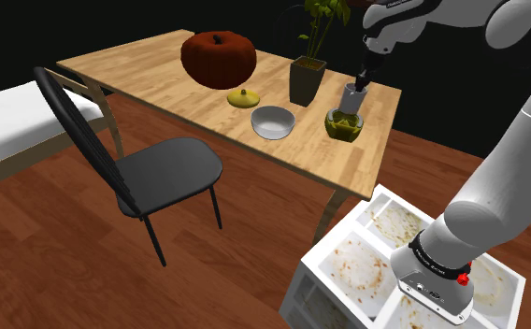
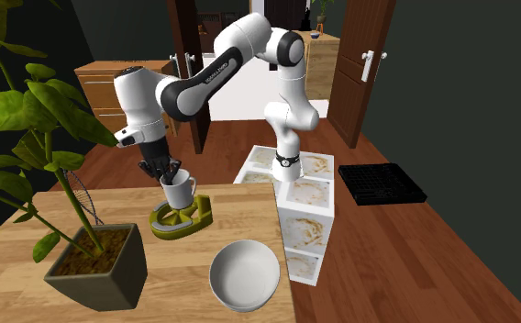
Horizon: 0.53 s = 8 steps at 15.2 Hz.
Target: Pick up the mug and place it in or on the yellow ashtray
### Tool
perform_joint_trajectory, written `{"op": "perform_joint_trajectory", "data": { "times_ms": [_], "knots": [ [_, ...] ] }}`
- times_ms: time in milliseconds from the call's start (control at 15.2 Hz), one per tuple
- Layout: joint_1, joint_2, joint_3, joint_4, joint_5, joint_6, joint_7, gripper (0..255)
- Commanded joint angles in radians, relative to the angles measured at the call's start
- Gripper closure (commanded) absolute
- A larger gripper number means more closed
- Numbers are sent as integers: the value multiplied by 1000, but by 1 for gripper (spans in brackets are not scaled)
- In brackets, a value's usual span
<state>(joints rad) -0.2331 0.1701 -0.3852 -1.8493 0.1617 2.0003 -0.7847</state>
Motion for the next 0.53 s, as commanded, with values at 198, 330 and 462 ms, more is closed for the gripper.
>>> {"op": "perform_joint_trajectory", "data": {
  "times_ms": [198, 330, 462],
  "knots": [
    [-2, 20, 3, -43, 13, 61, -13, 255],
    [-3, 30, 4, -57, 19, 84, -18, 255],
    [-3, 30, 4, -57, 19, 84, -18, 255]
  ]
}}
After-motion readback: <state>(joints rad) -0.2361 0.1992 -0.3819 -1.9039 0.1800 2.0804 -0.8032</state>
